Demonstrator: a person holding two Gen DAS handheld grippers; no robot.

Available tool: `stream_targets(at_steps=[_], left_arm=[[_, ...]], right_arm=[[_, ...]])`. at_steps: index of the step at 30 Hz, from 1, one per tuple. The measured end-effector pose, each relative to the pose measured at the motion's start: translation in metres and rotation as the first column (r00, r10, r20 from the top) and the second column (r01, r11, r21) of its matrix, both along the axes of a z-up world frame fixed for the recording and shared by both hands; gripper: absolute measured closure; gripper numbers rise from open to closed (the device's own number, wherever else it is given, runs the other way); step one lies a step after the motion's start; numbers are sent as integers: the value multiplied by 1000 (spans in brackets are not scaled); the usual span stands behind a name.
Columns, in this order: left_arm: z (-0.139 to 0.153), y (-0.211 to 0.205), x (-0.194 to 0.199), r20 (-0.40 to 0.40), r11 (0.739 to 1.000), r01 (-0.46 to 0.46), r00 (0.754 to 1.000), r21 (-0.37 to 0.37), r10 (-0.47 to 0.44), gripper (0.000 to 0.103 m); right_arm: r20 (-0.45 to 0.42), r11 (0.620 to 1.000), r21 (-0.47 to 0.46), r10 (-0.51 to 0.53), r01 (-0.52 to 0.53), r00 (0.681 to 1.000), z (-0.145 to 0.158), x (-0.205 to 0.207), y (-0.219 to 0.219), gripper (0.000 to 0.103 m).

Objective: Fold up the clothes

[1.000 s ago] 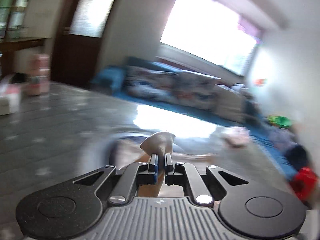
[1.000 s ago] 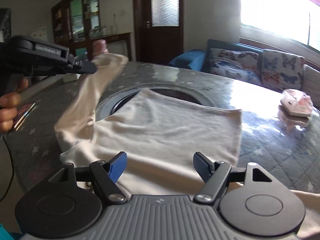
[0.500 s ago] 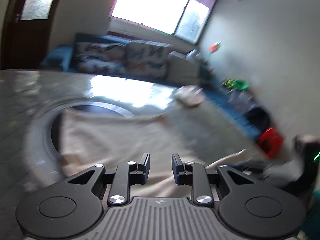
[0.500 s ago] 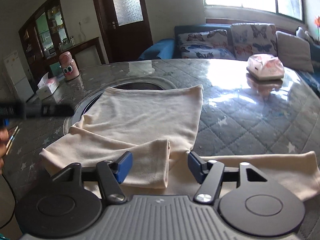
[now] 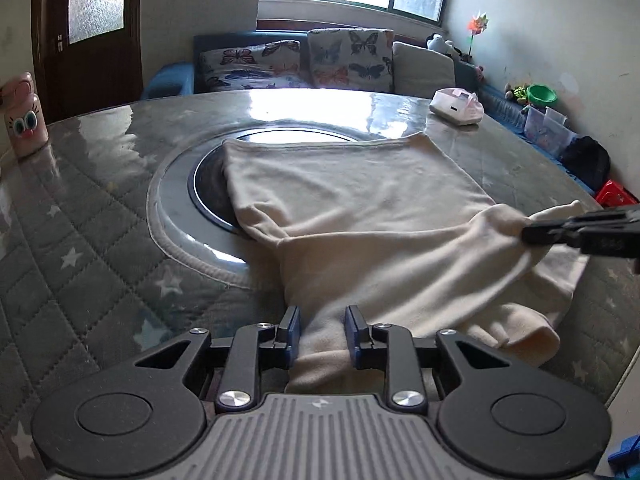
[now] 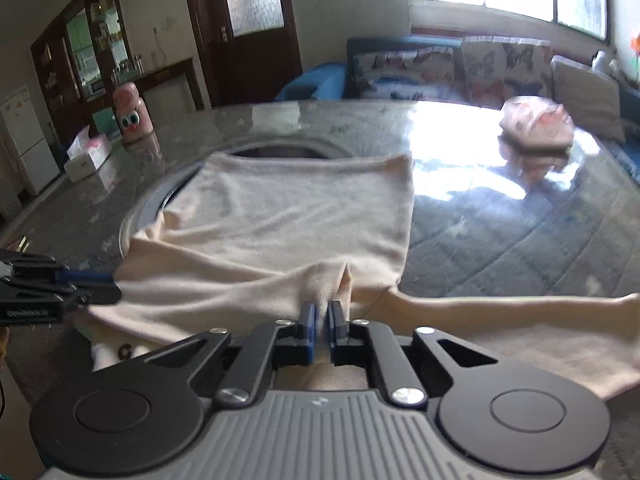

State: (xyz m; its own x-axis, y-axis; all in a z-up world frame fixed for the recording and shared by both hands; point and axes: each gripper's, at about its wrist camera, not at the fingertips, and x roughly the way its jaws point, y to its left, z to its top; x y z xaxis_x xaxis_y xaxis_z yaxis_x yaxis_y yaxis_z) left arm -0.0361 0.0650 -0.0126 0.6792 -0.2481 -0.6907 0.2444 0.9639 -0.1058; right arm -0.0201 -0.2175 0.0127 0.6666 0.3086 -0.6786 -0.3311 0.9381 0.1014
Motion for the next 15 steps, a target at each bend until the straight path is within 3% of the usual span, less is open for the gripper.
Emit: stream_targets(at_steps=[4,6,10,15], left_arm=[[3,-2,1,-2,1000,12,1000,10,-12,74],[8,-5,1,7,1000,15,1000,11,-15,75],[18,-13,0,26,999,43,999,10,-43,75],[23,-34,1,35,994,107,994,5,-107,74]], right_arm=[[-48,999,-31,-21,20,999,-9,4,-4,95],[-7,998,-53,-25,24,1000,-7,3,-3,92],[50,999,-12,46,-46,998,8,4,6,91],[17,990,-25,139,-139,990,-3,21,32,88]])
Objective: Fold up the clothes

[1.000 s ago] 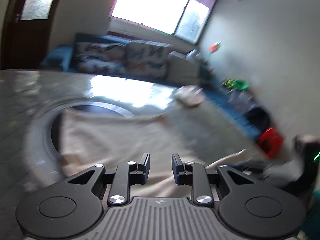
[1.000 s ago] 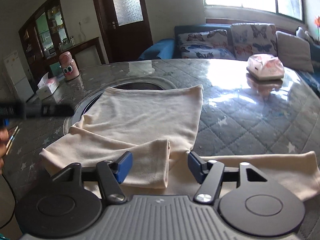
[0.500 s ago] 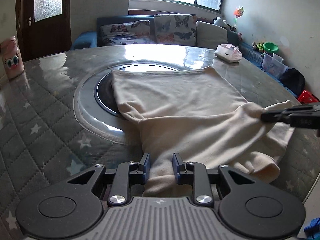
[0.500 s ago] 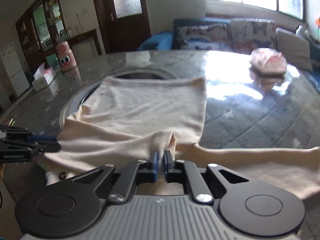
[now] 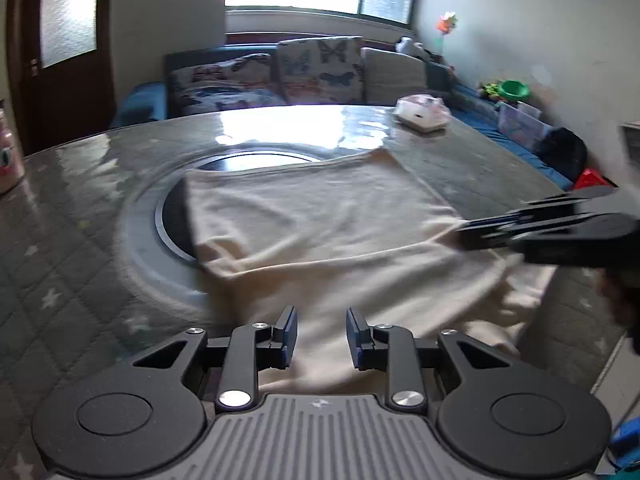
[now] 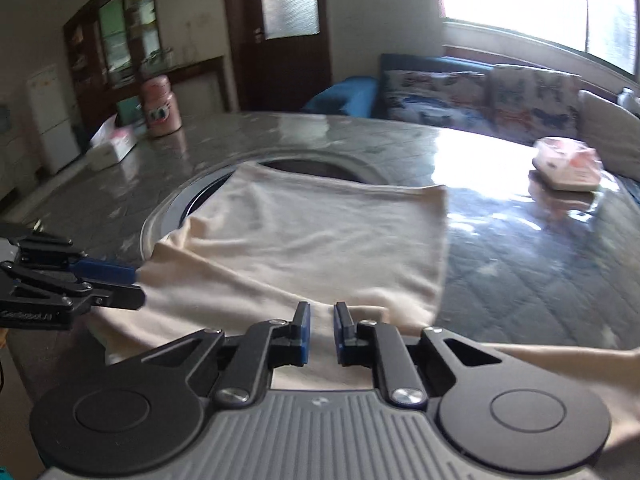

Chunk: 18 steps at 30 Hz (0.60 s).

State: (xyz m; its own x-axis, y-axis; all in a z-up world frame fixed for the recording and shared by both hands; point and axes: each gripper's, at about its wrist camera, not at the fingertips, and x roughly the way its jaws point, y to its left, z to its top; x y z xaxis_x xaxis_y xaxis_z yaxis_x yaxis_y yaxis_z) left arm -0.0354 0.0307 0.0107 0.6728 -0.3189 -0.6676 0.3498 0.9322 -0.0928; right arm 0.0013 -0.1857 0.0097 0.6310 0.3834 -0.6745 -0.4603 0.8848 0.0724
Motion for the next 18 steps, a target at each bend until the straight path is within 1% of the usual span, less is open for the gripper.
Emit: stream_targets(at_steps=[2,4,6,7,8,11,13,15,18], left_arm=[[0,-10,2,-2,1000,26,1000,-1,-26,73],[-1,-20,6,-4,999,48,999,-1,-48,72],[-3,-29,11,-9,998,63,998,-5,-63,70],[-5,-33,15,-12,998,66,998,-8,-66,69],[-6,-37,18,-16,997,70,997,-15,-70,69],[-10,-51,27,-26,995,87,996,-40,-88,69],[-14,-60,32,-30,994,99,994,-41,-101,69],[-19,-69,36,-41,993,109,993,-41,-111,70],[-25,-79,38,-27,993,117,993,-13,-117,70]], right_arm=[[-37,1000,-7,-23,23,999,-11,7,2,85],[-45,999,16,-34,35,998,-14,3,-3,83],[-35,998,38,-47,49,998,-10,-9,-12,74],[-27,997,44,-65,66,998,-8,-15,-19,72],[-22,996,47,-80,81,997,-6,-19,-25,71],[-20,984,53,-172,173,985,-3,-33,-55,71],[-16,970,43,-240,241,971,-4,-38,-75,71],[-12,948,31,-315,316,949,-5,-42,-96,70],[-10,897,-1,-443,443,897,-11,-43,-131,69]])
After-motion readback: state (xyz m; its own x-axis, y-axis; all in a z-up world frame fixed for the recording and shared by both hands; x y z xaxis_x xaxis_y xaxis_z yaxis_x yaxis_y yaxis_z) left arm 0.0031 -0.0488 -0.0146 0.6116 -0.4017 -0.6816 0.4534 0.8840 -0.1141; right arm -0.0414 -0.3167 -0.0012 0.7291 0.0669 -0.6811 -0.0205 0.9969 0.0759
